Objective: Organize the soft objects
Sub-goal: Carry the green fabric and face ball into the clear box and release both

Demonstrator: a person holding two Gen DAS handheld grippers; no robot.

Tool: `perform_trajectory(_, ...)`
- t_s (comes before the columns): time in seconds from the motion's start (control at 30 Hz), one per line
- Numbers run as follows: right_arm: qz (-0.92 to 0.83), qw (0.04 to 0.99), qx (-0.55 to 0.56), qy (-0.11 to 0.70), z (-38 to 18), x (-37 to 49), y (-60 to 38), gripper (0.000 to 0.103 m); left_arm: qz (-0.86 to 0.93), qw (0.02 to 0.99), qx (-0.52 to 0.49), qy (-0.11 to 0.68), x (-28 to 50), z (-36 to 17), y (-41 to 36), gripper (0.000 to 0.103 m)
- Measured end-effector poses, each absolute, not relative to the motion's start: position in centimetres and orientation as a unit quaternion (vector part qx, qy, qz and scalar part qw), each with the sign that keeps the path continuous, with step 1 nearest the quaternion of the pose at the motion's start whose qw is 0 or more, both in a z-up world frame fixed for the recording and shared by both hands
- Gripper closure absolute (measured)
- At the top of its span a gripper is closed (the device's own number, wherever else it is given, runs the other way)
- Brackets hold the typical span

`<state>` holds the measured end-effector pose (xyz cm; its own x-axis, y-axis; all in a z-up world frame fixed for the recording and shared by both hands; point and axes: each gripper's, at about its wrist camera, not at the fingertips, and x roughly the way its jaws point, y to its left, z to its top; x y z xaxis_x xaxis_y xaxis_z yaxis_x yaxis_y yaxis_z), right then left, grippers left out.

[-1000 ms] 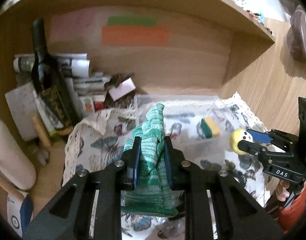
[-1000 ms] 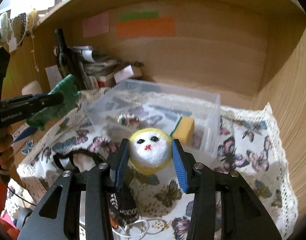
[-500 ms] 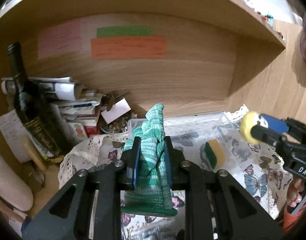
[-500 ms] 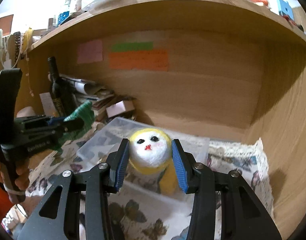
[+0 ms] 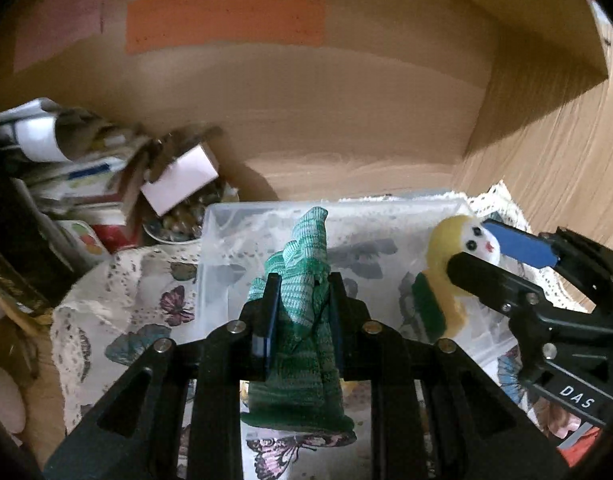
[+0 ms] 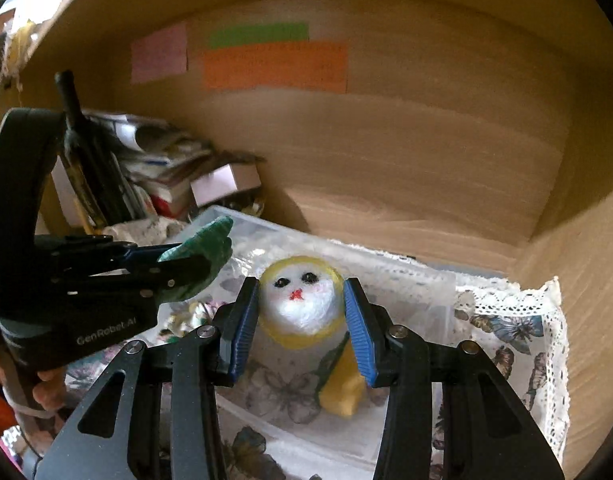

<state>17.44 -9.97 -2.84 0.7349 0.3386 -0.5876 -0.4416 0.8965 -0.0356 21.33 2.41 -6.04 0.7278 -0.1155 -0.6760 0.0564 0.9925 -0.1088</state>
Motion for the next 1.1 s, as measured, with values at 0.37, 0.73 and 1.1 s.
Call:
perform_trajectory(0.37,0.203,0.906,-0.100,0.357,-6.2,20.2,-9.3,0.063,-0.049,0.913,-0.032,0.404,22.9,-8.5,2.2,0.073)
perform_trajectory(0.73,0.195,0.897,-0.113,0.380,-7.0,20.7,-9.1,0.041,-0.041,0.926,-0.030,0.374,21.7,-6.6,2.6,0.039)
perform_trajectory(1.1,0.197,0.925,-0.097,0.311,-2.7,17.0,-10.5,0.030,-0.042,0.943,-0.037,0.328,17.3,-2.4,3.6,0.023)
